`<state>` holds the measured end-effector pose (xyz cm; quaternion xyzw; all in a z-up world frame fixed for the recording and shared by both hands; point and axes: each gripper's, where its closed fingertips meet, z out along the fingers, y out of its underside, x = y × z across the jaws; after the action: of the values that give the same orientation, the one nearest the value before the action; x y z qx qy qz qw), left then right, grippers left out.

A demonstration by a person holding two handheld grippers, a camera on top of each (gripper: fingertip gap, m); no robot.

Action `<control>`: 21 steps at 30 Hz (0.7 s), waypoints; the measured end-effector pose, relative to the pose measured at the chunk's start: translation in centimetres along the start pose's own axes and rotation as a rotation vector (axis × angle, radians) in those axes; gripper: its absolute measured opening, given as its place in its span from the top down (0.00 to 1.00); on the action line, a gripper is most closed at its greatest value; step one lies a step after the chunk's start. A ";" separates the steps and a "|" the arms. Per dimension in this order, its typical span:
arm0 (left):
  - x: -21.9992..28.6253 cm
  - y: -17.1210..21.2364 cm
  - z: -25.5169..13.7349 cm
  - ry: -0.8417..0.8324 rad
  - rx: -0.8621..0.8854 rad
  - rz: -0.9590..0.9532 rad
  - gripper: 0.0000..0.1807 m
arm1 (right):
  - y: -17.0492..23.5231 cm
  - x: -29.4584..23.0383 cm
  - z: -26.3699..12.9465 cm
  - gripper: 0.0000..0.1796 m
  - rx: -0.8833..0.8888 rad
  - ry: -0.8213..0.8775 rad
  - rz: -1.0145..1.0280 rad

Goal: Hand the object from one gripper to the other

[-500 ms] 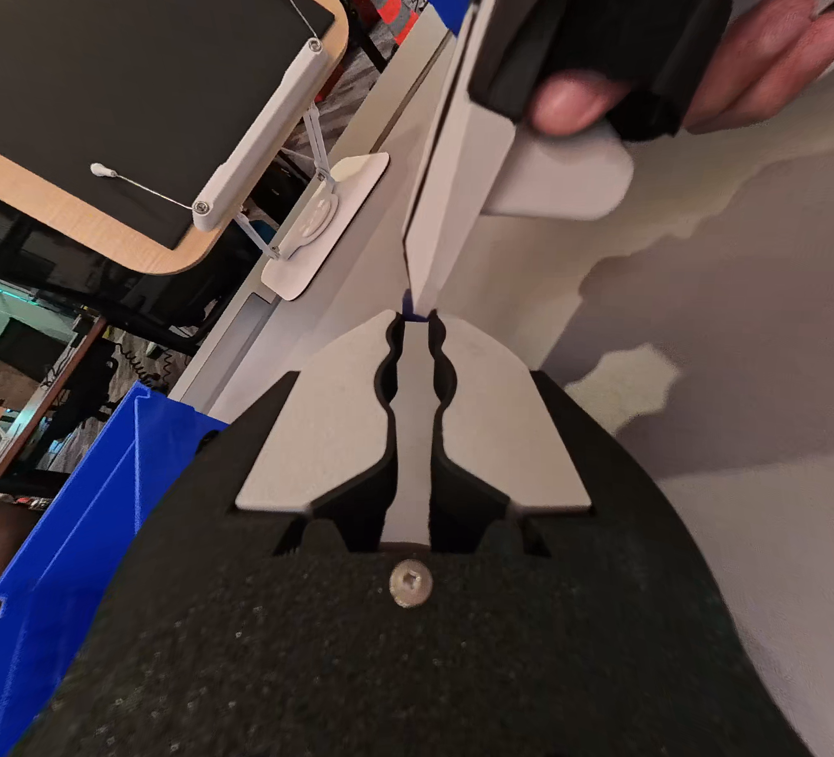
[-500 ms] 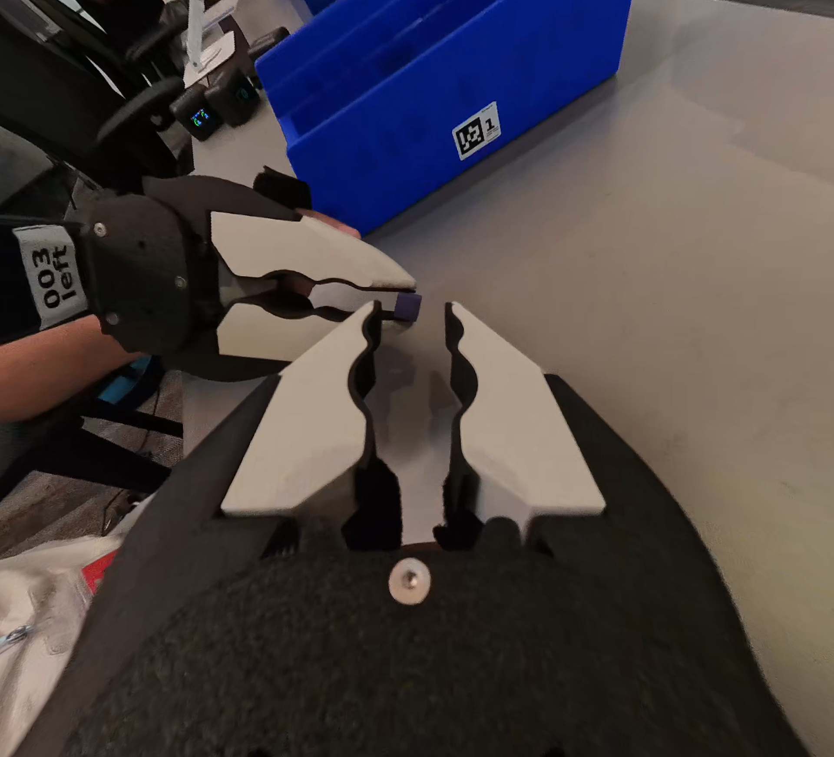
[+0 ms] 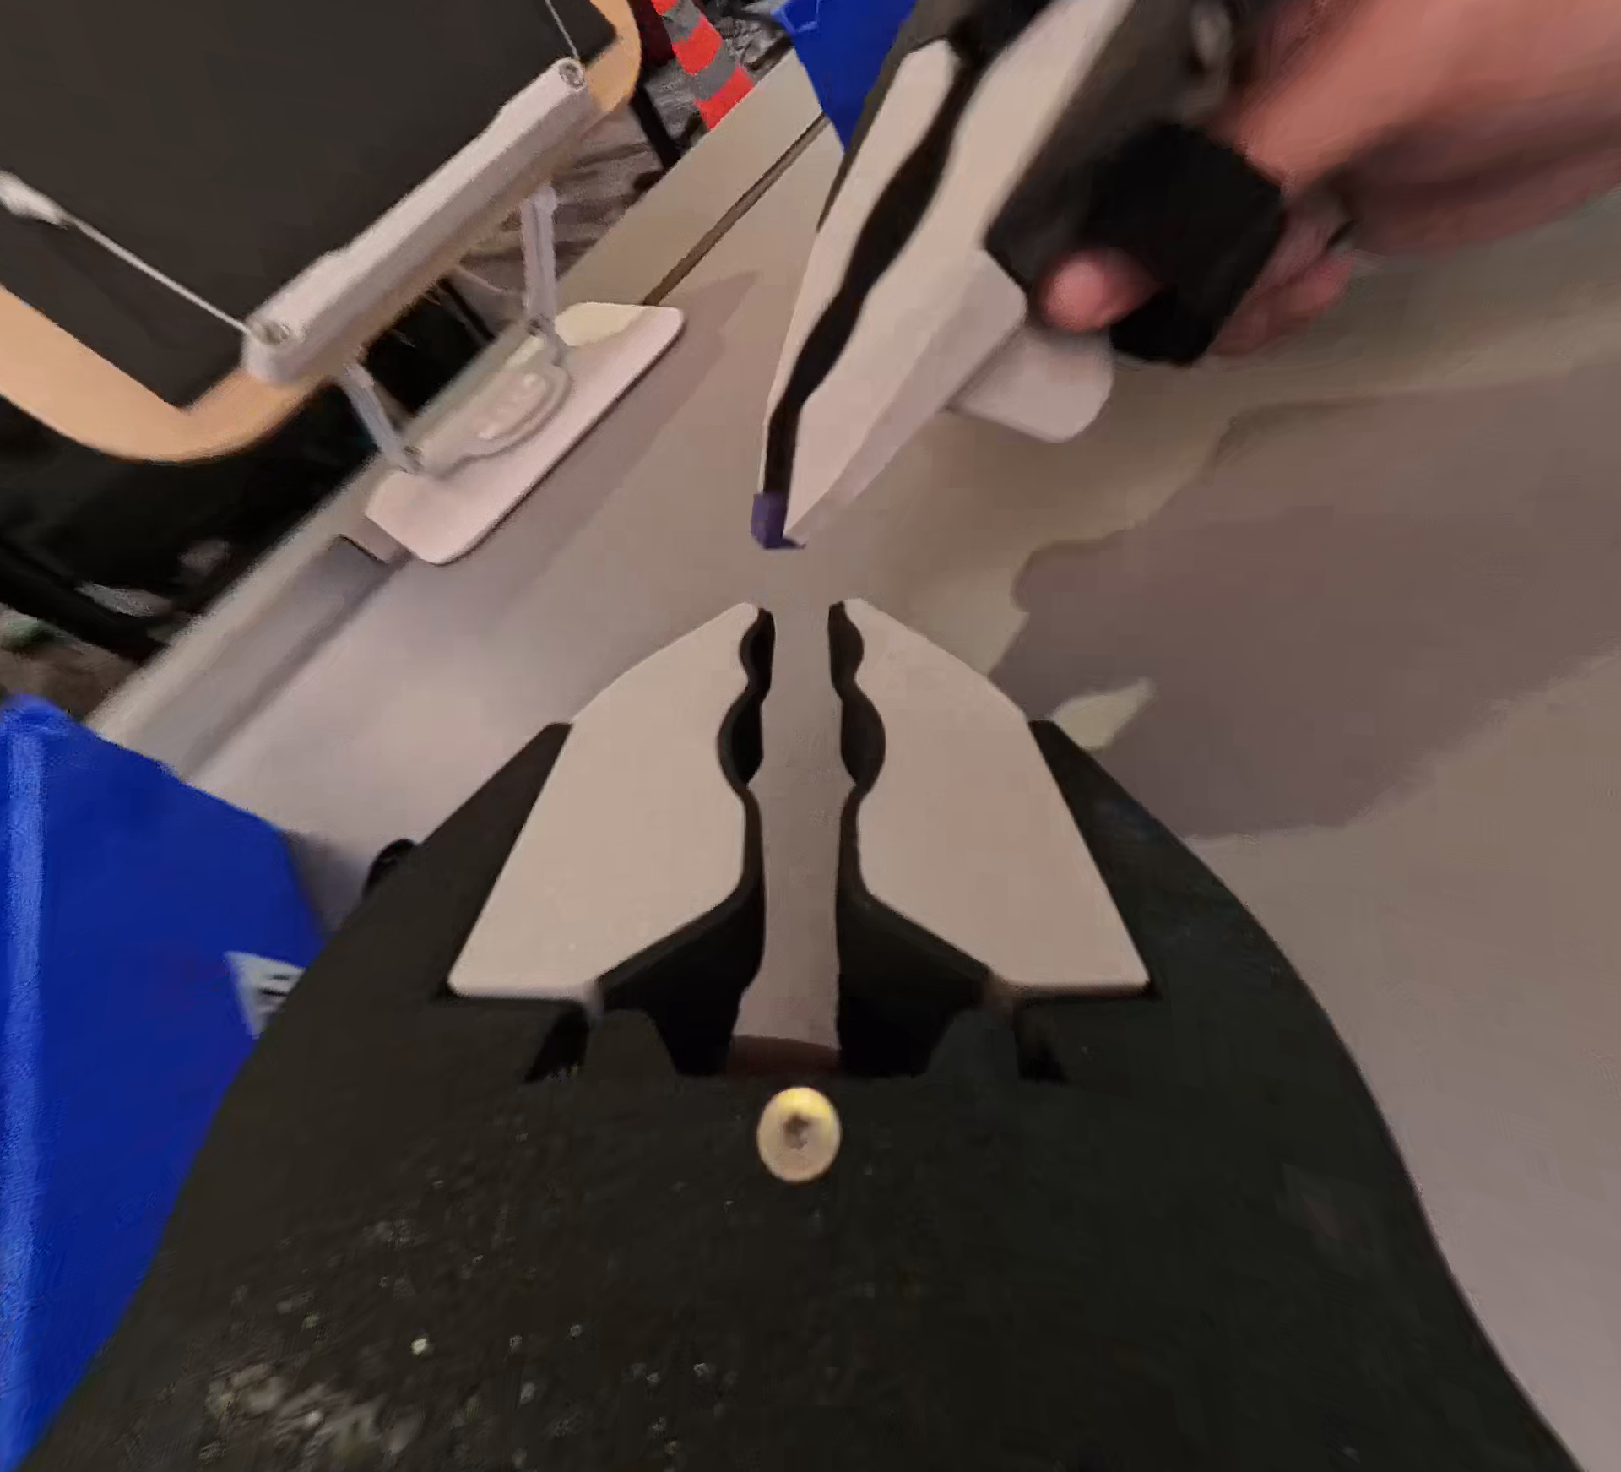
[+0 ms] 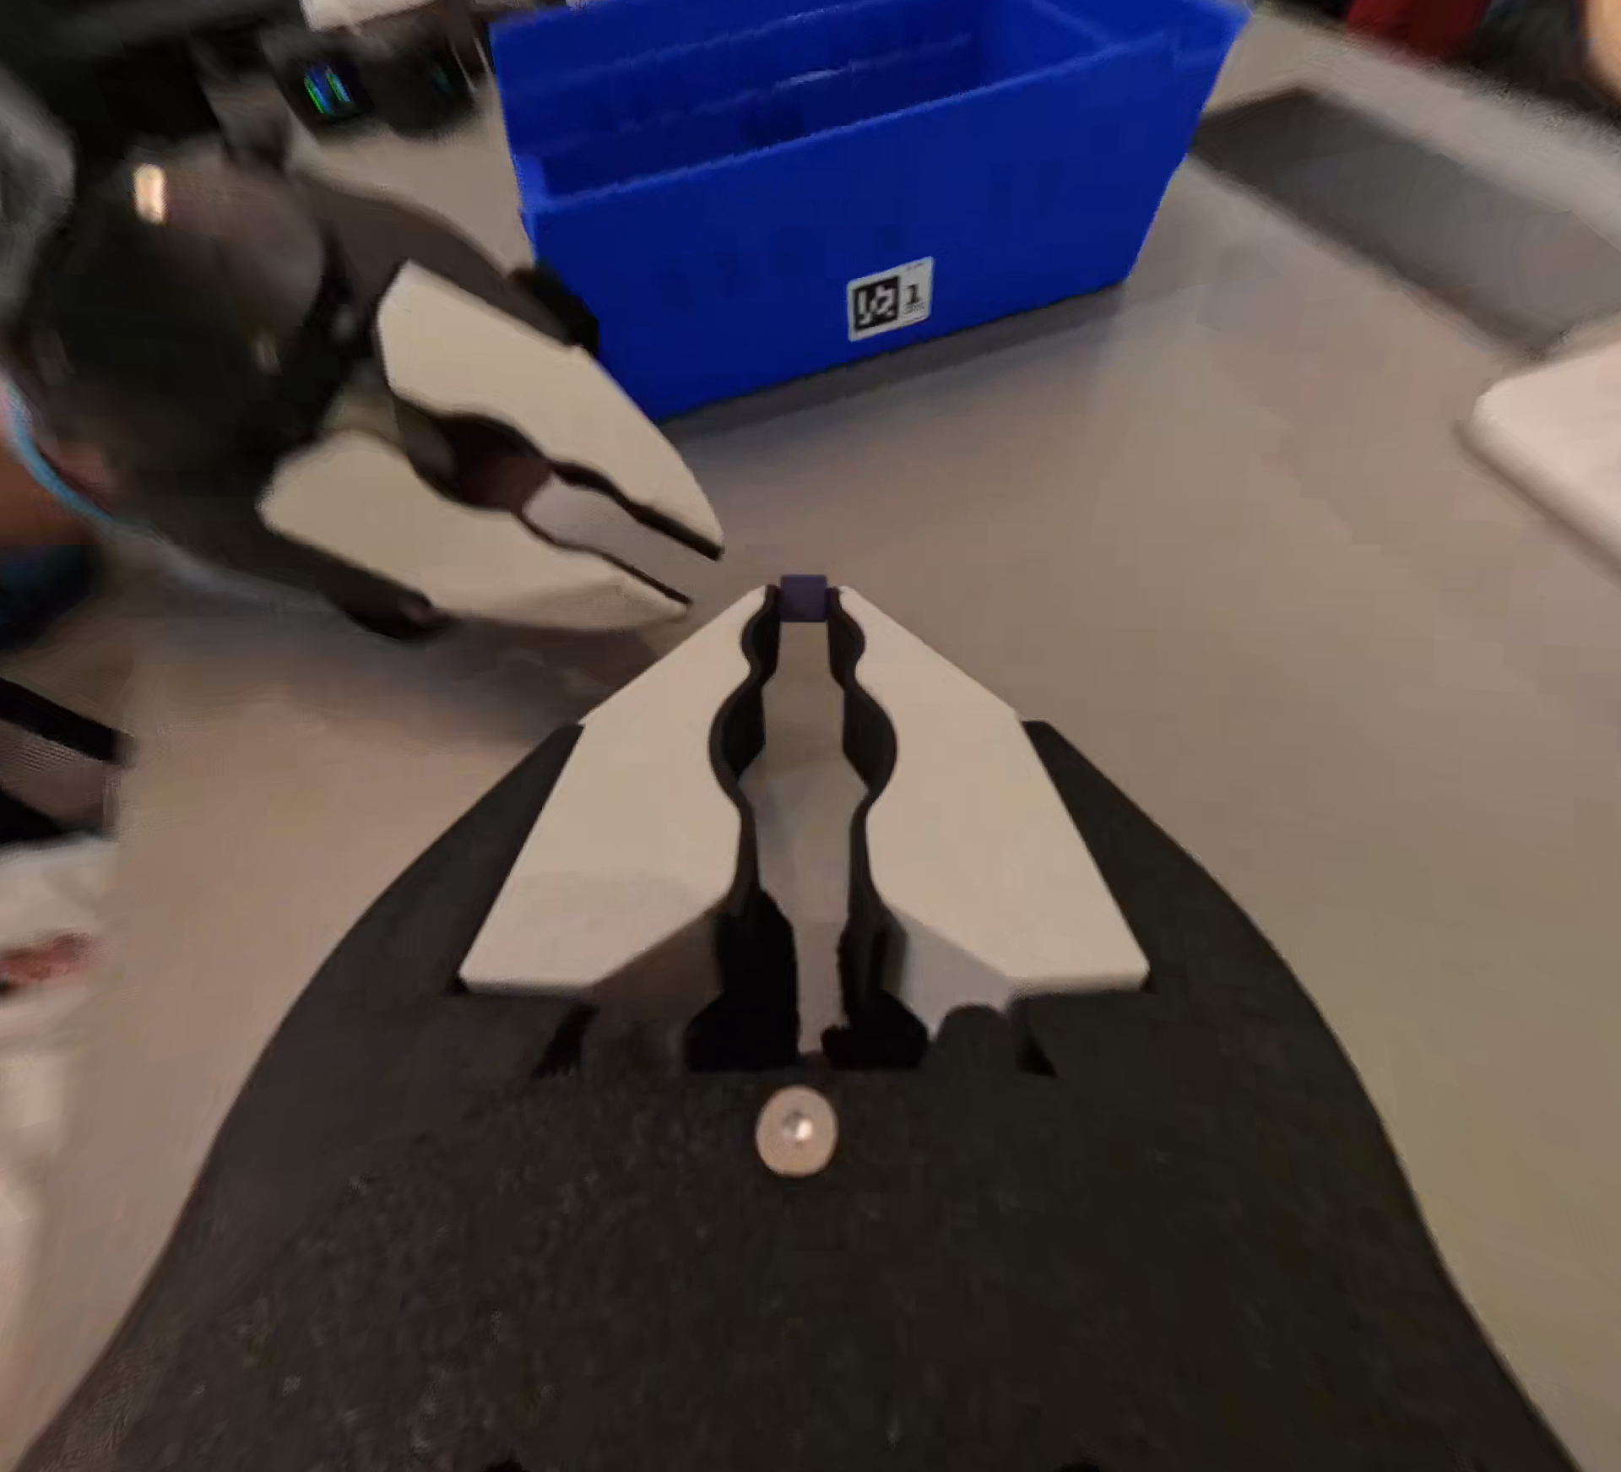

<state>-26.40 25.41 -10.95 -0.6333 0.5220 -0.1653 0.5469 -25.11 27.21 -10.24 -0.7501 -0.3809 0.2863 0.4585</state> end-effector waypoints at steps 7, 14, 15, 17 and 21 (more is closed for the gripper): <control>0.3 -1.3 -0.6 0.361 0.093 -0.668 0.82 | -1.0 -0.8 -1.3 0.94 0.017 0.329 -0.847; 0.2 -1.7 -1.1 0.403 0.126 -0.681 0.85 | -1.1 -2.5 -0.8 0.94 0.042 0.332 -0.999; 0.3 -1.7 -1.1 0.410 0.127 -0.684 0.85 | -1.0 -2.7 -0.7 0.94 0.043 0.323 -1.005; 0.5 -1.8 -1.1 0.424 0.140 -0.690 0.85 | -0.9 -3.1 -0.5 0.94 0.051 0.321 -1.024; 0.7 -1.7 -1.2 0.445 0.141 -0.687 0.88 | -0.6 -3.4 -0.1 0.94 0.033 0.328 -1.054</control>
<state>-26.23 23.98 -9.29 -0.6805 0.3730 -0.5064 0.3759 -27.09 24.53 -9.34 -0.4853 -0.6239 -0.0969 0.6049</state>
